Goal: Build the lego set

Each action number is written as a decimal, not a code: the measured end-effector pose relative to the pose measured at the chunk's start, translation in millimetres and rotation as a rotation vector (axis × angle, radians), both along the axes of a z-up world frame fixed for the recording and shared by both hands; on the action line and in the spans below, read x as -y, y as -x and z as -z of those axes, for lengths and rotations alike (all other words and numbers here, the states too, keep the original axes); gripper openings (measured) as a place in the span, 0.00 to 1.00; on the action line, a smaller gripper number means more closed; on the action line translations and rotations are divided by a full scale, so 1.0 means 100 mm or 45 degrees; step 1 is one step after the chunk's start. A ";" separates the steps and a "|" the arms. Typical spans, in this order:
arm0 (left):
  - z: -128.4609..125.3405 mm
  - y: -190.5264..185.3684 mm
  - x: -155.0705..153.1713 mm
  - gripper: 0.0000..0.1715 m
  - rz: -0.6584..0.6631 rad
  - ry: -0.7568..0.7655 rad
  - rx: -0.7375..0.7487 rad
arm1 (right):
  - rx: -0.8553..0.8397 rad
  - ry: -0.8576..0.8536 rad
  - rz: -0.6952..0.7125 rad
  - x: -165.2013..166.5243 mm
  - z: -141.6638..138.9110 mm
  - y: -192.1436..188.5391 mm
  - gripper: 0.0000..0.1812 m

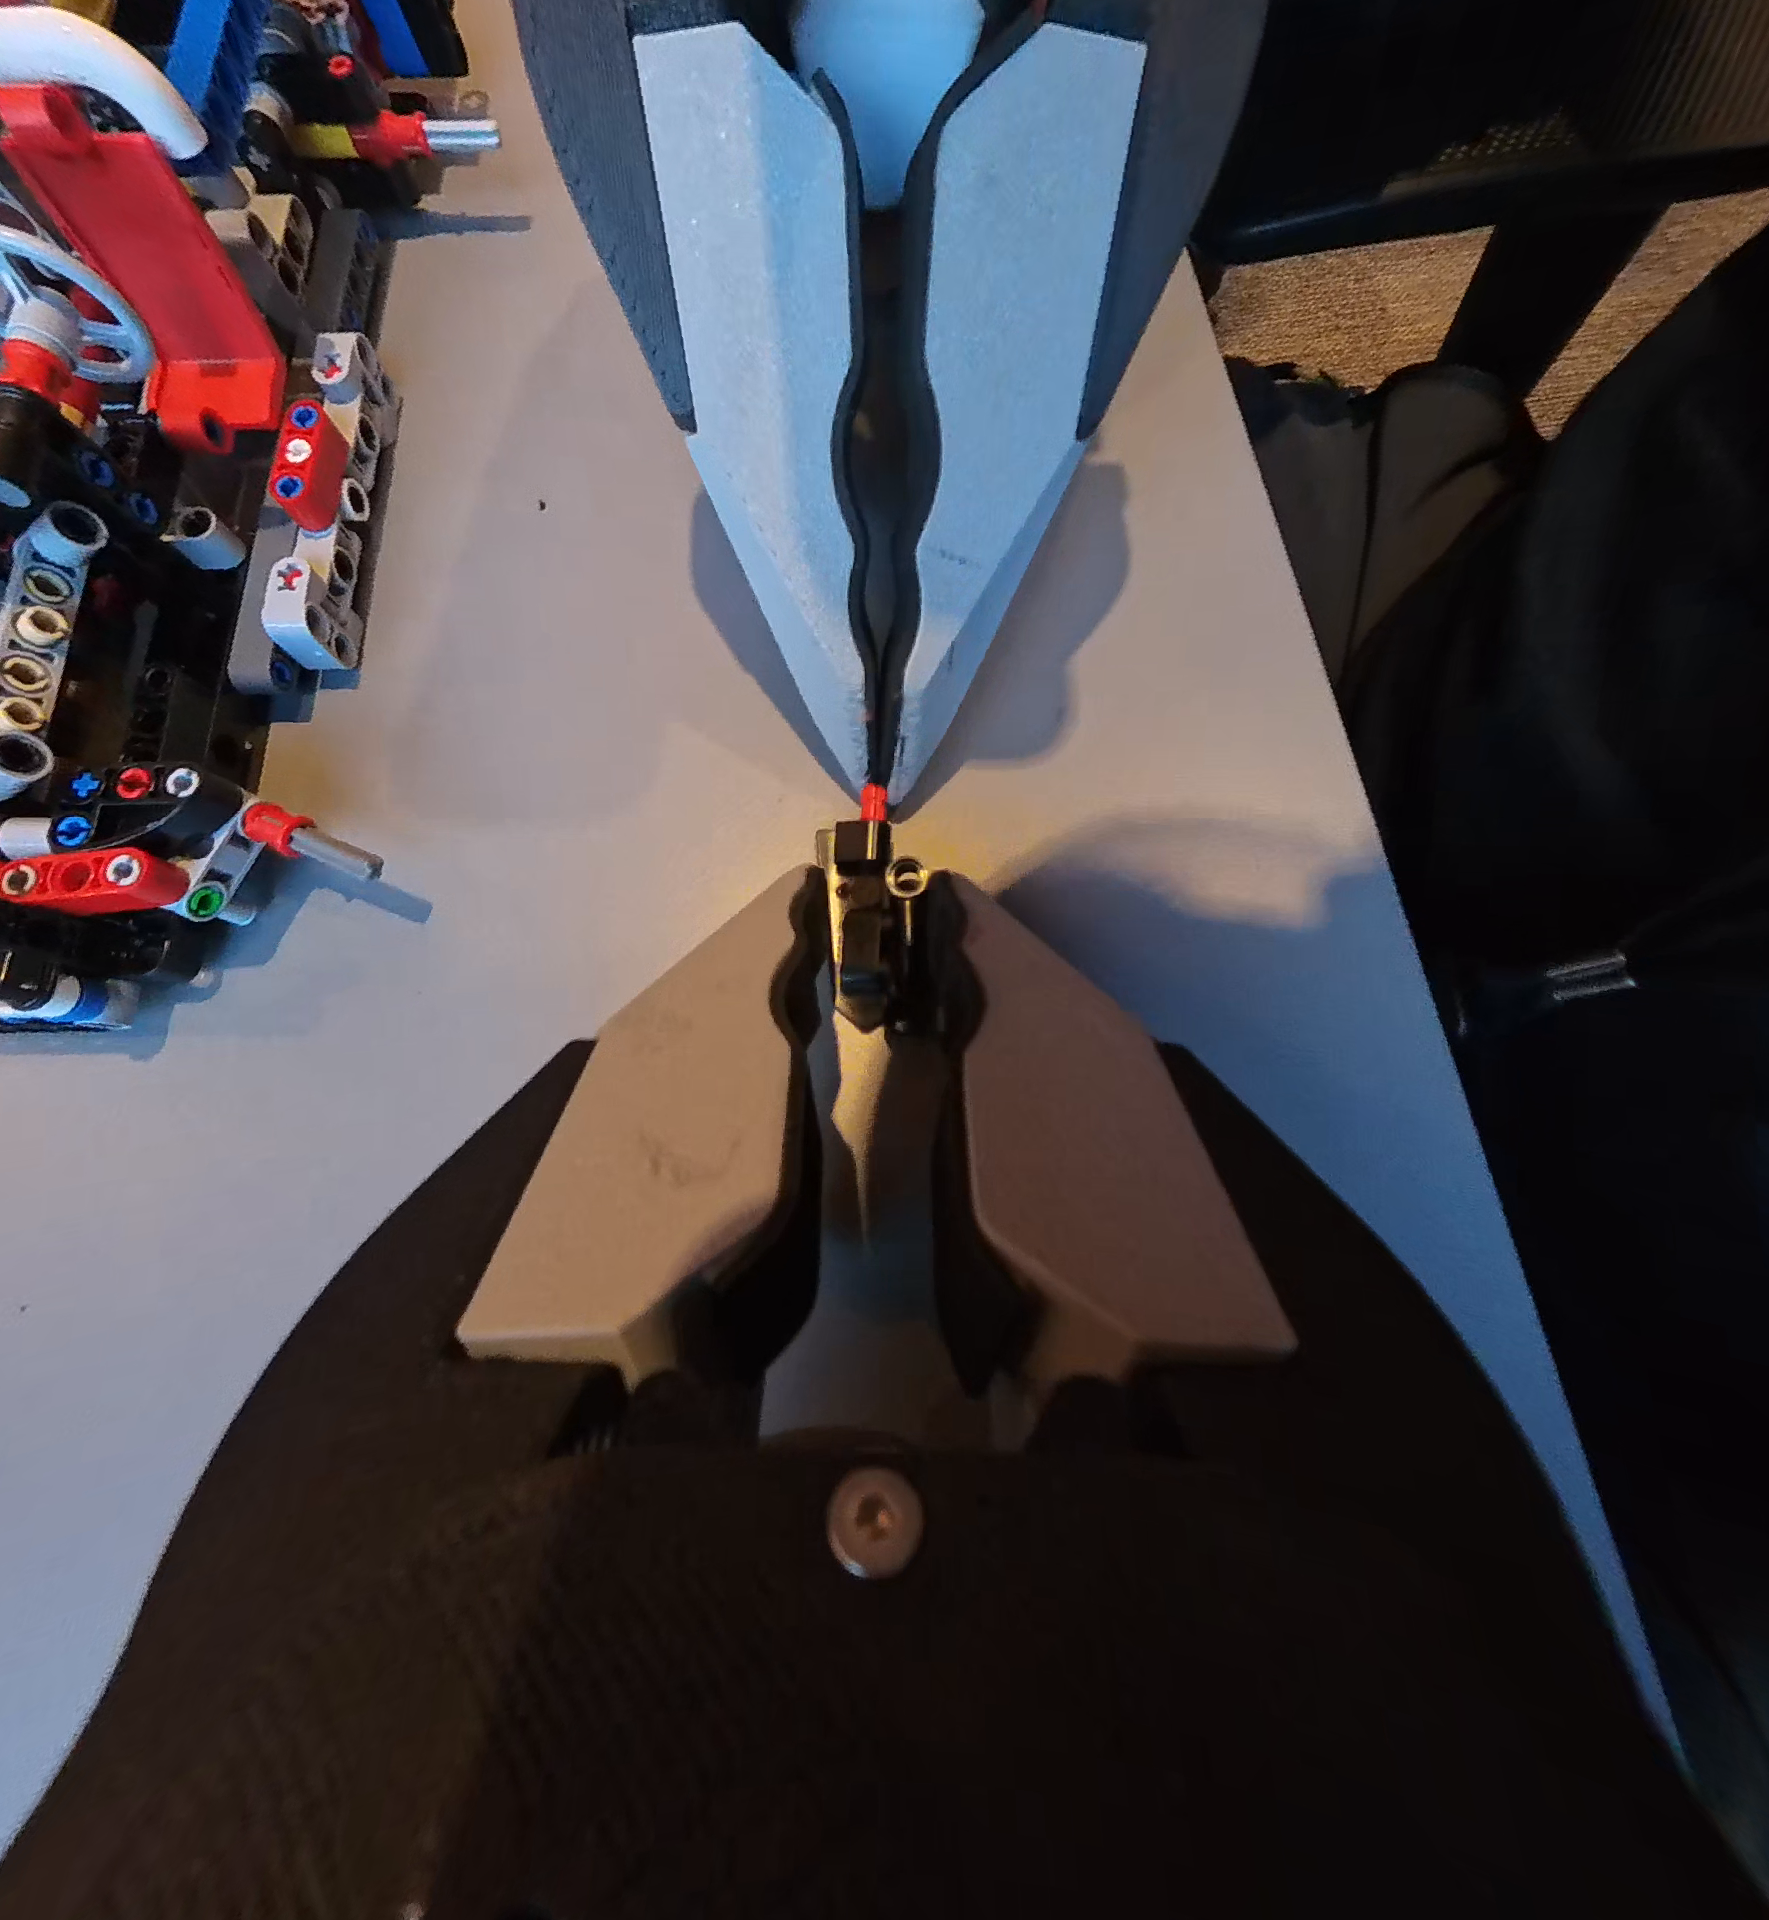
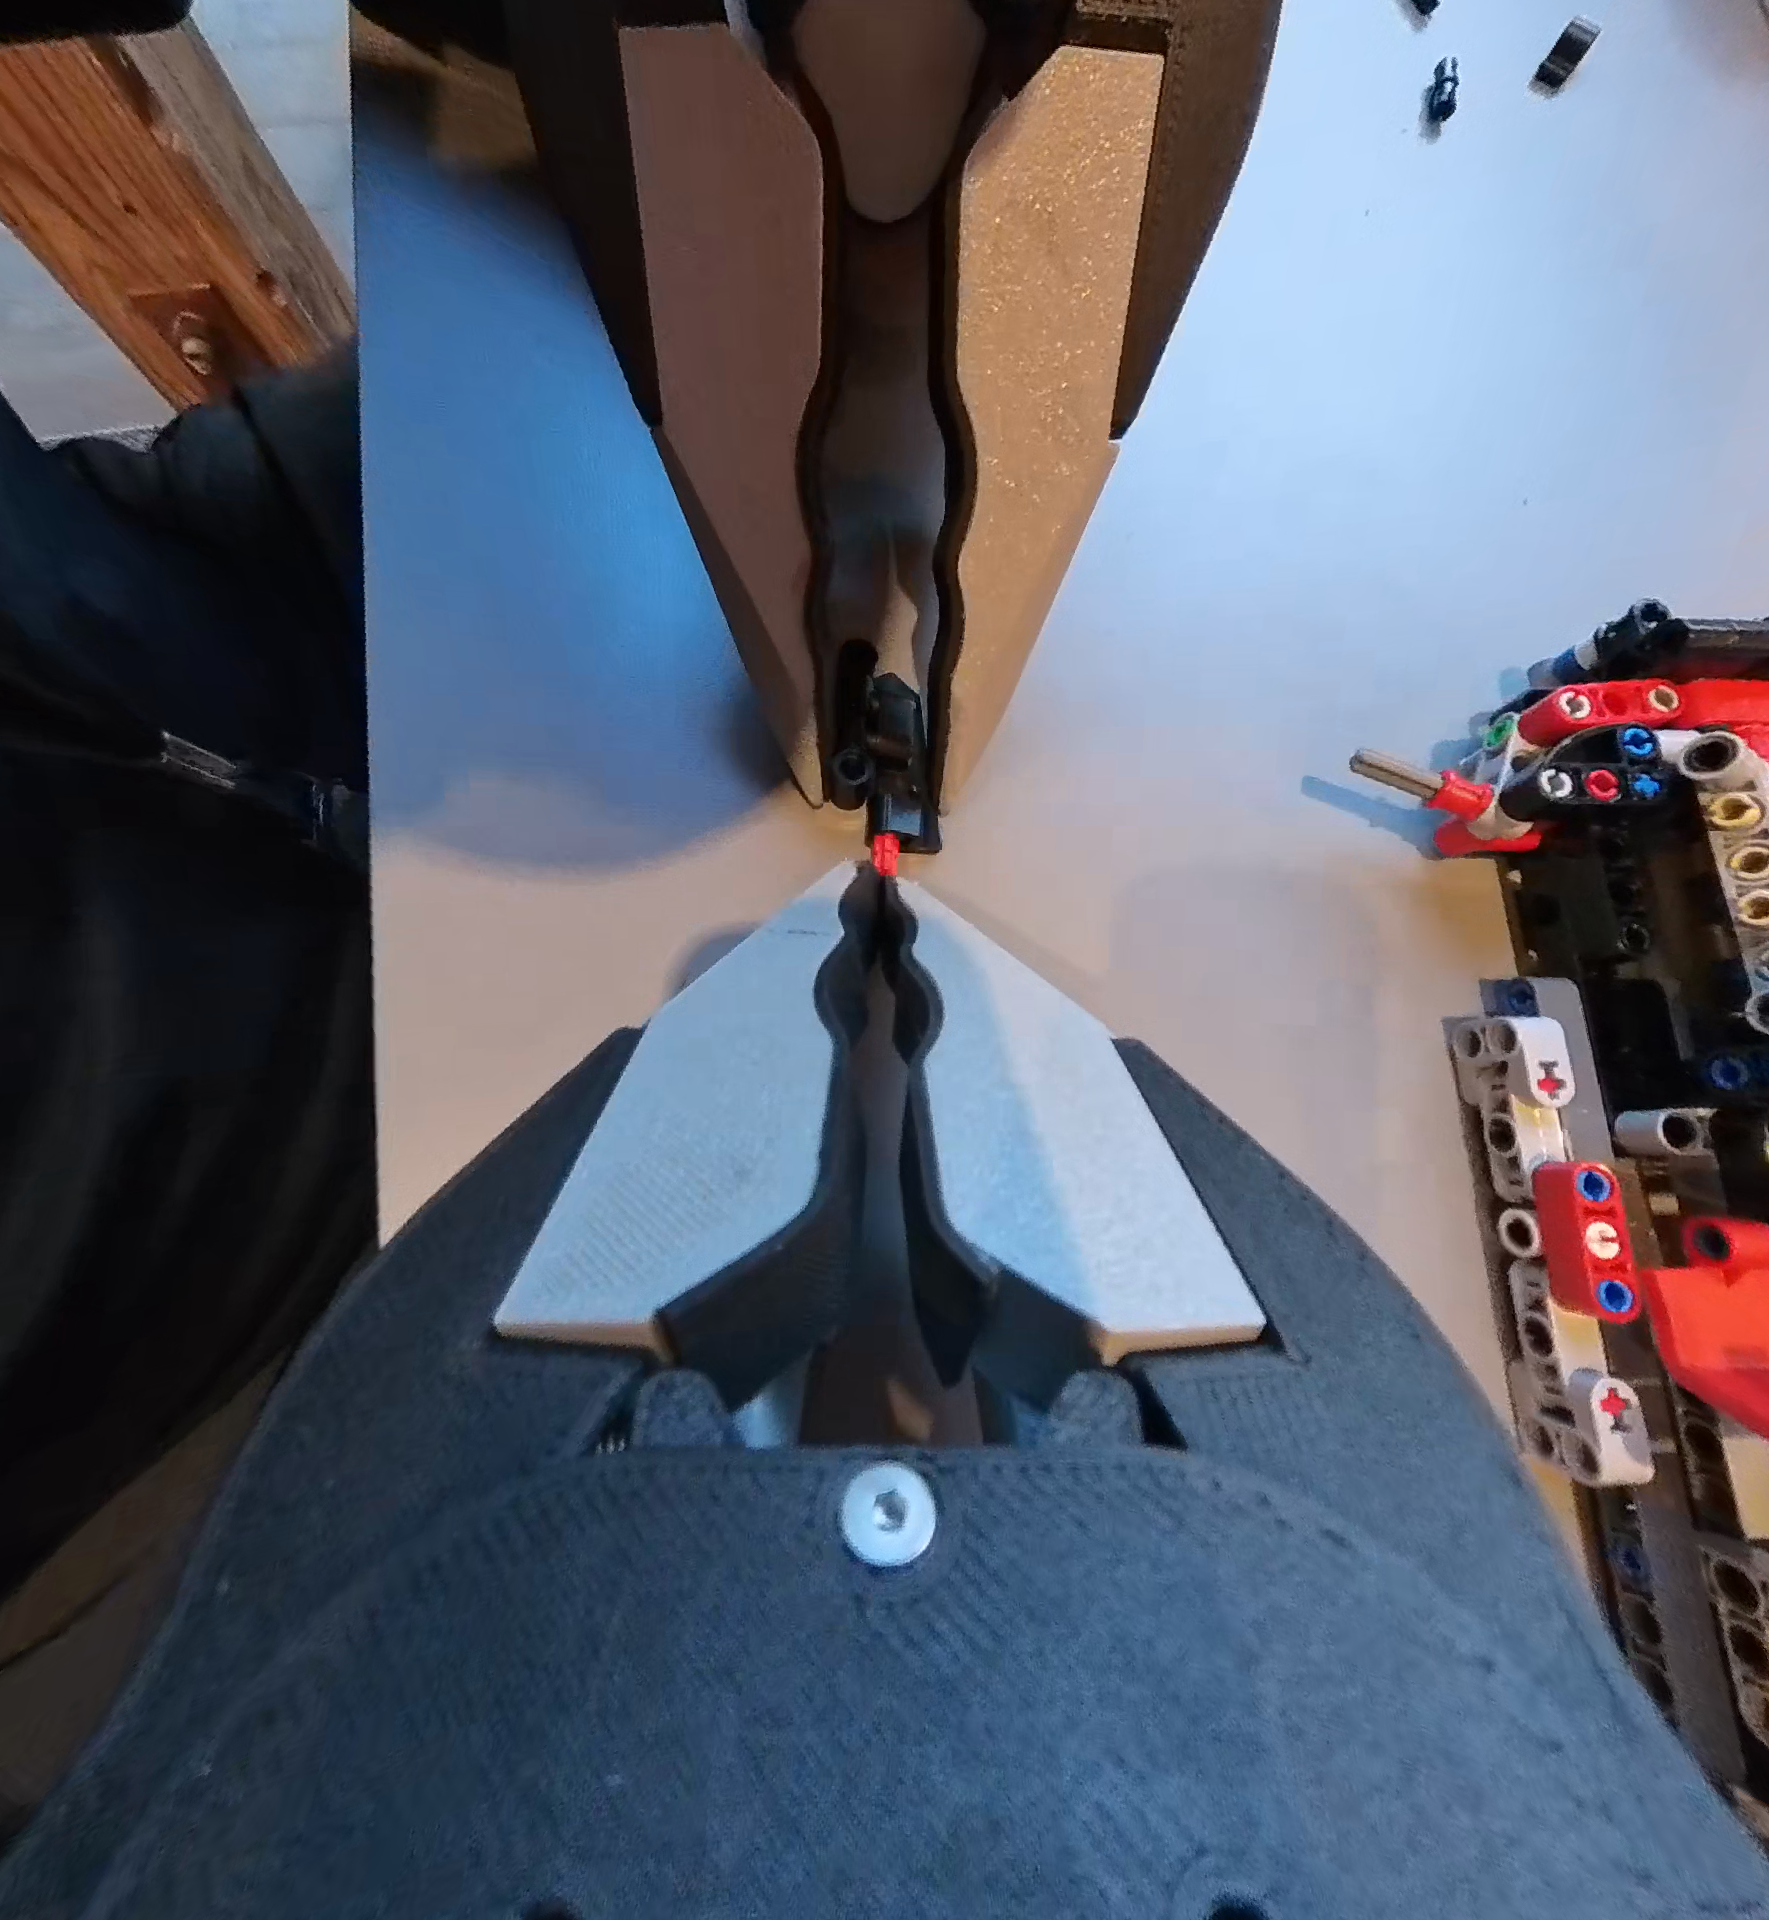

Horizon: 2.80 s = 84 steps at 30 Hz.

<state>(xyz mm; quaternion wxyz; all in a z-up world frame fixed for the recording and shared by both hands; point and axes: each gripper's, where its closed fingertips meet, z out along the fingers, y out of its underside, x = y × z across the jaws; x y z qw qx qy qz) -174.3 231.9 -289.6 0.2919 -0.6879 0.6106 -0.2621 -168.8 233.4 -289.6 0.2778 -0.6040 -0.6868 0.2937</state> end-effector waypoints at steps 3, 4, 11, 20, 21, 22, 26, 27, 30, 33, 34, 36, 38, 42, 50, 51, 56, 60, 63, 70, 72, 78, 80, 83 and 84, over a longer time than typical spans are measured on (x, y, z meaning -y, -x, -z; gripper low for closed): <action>0.00 0.01 -0.01 0.09 -0.007 0.000 0.000 | 0.003 -0.001 -0.013 0.00 0.00 0.03 0.00; 0.00 0.01 -0.01 0.09 -0.006 -0.009 -0.001 | -0.002 0.004 -0.019 0.01 0.01 0.05 0.00; 0.00 -0.02 0.01 0.07 -0.006 -0.041 0.006 | -0.012 0.044 -0.065 0.01 0.00 0.11 0.00; -0.01 0.00 -0.13 0.06 -0.128 -0.031 0.006 | -0.028 0.075 0.003 -0.14 -0.03 0.03 0.00; -0.01 0.00 -0.15 0.06 -0.146 -0.043 0.006 | -0.036 0.082 0.013 -0.15 -0.04 0.03 0.00; -0.03 0.02 -0.21 0.07 -0.188 -0.067 0.010 | -0.037 0.081 0.027 -0.17 -0.04 0.04 0.00; -0.07 0.20 -0.50 0.06 -0.356 -0.231 -0.010 | -0.082 -0.011 0.097 -0.30 -0.09 0.07 0.00; -0.06 0.29 -0.60 0.06 -0.402 -0.309 -0.046 | -0.116 -0.053 0.121 -0.34 -0.12 0.08 0.00; -0.05 0.51 -0.83 0.06 -0.493 -0.513 -0.158 | -0.216 -0.151 0.161 -0.43 -0.24 0.09 0.00; -0.05 0.59 -0.90 0.07 -0.545 -0.507 -0.166 | -0.268 -0.163 0.161 -0.47 -0.30 0.08 0.00; -0.05 0.60 -0.92 0.08 -0.566 -0.482 -0.155 | -0.282 -0.154 0.160 -0.48 -0.32 0.08 0.00; -0.07 0.62 -0.95 0.12 -0.594 -0.449 -0.130 | -0.312 -0.127 0.155 -0.49 -0.36 0.08 0.00; -0.10 0.66 -1.00 0.12 -0.627 -0.456 -0.109 | -0.362 -0.107 0.149 -0.50 -0.42 0.07 0.00; -0.13 0.70 -1.05 0.12 -0.658 -0.426 -0.078 | -0.446 -0.065 0.122 -0.48 -0.52 0.04 0.00; -0.11 0.71 -1.07 0.13 -0.675 -0.294 -0.031 | -0.497 -0.025 0.115 -0.52 -0.58 0.02 0.00; -0.11 0.72 -1.07 0.13 -0.683 -0.281 -0.018 | -0.506 -0.015 0.119 -0.53 -0.60 0.01 0.00; -0.17 0.73 -1.08 0.13 -0.701 -0.250 0.044 | -0.533 -0.004 0.134 -0.56 -0.63 0.00 0.00; -0.16 0.73 -1.08 0.13 -0.698 -0.265 0.032 | -0.527 -0.029 0.129 -0.55 -0.62 0.00 0.00; -0.16 0.73 -1.08 0.12 -0.695 -0.272 0.024 | -0.528 -0.045 0.126 -0.54 -0.62 0.00 0.00; -0.16 0.74 -1.09 0.11 -0.708 -0.263 0.034 | -0.531 -0.045 0.125 -0.54 -0.62 0.00 0.00; -0.16 0.74 -1.09 0.11 -0.711 -0.256 0.037 | -0.532 -0.042 0.125 -0.54 -0.62 -0.01 0.00; -0.17 0.75 -1.10 0.12 -0.718 -0.229 0.056 | -0.540 -0.037 0.128 -0.55 -0.63 -0.01 0.00; -0.16 0.75 -1.10 0.12 -0.718 -0.226 0.054 | -0.544 -0.039 0.128 -0.55 -0.64 -0.02 0.00; -0.17 0.75 -1.10 0.11 -0.719 -0.232 0.056 | -0.547 -0.045 0.126 -0.55 -0.64 -0.02 0.00; -0.17 0.75 -1.10 0.11 -0.719 -0.232 0.059 | -0.549 -0.048 0.125 -0.55 -0.65 -0.02 0.00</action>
